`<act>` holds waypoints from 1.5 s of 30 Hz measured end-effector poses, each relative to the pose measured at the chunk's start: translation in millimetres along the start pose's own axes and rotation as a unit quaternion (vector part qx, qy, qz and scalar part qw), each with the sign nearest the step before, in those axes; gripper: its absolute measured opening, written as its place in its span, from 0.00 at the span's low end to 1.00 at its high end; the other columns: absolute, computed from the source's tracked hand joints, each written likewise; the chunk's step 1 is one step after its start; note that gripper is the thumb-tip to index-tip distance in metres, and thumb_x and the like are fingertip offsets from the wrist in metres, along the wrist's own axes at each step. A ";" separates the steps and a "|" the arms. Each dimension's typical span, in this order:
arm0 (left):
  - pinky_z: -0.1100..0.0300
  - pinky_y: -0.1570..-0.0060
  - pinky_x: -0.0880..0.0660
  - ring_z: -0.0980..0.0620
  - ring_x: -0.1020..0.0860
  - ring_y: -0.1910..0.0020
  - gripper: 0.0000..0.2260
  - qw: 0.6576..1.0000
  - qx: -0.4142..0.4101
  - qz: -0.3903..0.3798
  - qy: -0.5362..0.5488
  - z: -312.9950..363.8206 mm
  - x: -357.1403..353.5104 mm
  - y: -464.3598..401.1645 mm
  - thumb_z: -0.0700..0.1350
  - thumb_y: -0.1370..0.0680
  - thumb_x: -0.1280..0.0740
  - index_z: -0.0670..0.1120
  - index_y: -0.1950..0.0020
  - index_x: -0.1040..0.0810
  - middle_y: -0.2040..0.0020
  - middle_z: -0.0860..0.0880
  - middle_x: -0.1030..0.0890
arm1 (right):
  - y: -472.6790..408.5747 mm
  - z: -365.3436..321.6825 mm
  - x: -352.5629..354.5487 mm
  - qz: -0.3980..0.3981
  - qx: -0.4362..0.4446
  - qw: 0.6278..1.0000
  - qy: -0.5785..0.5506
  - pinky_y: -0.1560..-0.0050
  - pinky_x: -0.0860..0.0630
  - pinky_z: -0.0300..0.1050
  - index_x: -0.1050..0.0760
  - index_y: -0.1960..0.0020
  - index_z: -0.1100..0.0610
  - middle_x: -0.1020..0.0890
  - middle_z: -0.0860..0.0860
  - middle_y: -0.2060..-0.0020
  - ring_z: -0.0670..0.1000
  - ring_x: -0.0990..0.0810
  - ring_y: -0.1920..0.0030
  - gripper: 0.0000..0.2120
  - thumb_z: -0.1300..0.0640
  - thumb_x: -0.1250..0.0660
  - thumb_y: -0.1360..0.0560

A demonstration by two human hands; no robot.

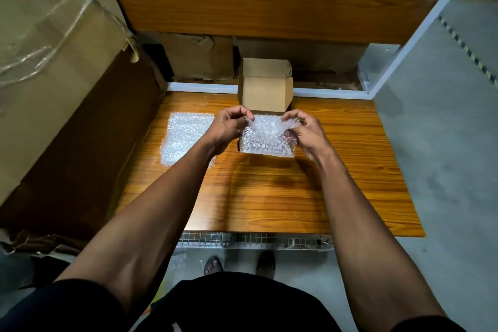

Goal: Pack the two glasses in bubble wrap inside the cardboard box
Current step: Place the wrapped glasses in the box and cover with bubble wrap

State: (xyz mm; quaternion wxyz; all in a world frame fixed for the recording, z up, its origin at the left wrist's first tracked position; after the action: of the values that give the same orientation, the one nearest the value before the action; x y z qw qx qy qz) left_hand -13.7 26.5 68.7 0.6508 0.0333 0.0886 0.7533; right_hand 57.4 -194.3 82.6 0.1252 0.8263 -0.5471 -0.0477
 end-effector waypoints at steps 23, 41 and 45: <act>0.55 0.50 0.18 0.48 0.20 0.49 0.10 0.998 -0.012 0.061 -0.015 -6.6 5.2 -12.3 0.36 0.21 0.26 0.43 0.41 0.18 0.47 0.45 0.20 | -3.9 -0.7 -5.1 -0.003 -0.025 1.000 -0.012 0.54 0.16 0.44 0.24 0.37 0.55 0.18 0.56 0.41 0.55 0.16 0.44 0.19 0.70 0.27 0.24; 0.45 0.42 0.19 0.43 0.21 0.38 0.11 1.000 -0.009 0.015 0.001 -10.2 14.3 -18.5 0.31 0.19 0.33 0.45 0.45 0.17 0.36 0.44 0.19 | -18.3 4.8 -7.8 0.021 -0.016 0.999 0.025 0.30 0.24 0.58 0.20 0.55 0.55 0.22 0.45 0.41 0.54 0.25 0.30 0.15 0.74 0.36 0.21; 0.54 0.51 0.22 0.45 0.23 0.48 0.12 0.999 0.032 0.032 0.030 -9.4 14.4 -22.3 0.42 0.14 0.39 0.47 0.45 0.15 0.40 0.41 0.19 | -21.6 3.5 -8.1 0.027 -0.009 0.999 0.041 0.29 0.25 0.59 0.19 0.55 0.55 0.22 0.44 0.41 0.54 0.27 0.28 0.15 0.74 0.36 0.21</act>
State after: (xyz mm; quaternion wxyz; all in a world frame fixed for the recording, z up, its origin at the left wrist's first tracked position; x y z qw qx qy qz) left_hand 4.4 42.8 54.6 0.6224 0.0345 0.1315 0.7708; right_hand 72.7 -179.4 73.1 0.1567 0.8111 -0.5633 -0.0152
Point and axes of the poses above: each hand's wrist, its own y-axis away from the middle knuckle, its own x-axis out of the back of the hand, z = x × y, the point moved 3 cm from there along -y, towards the middle knuckle
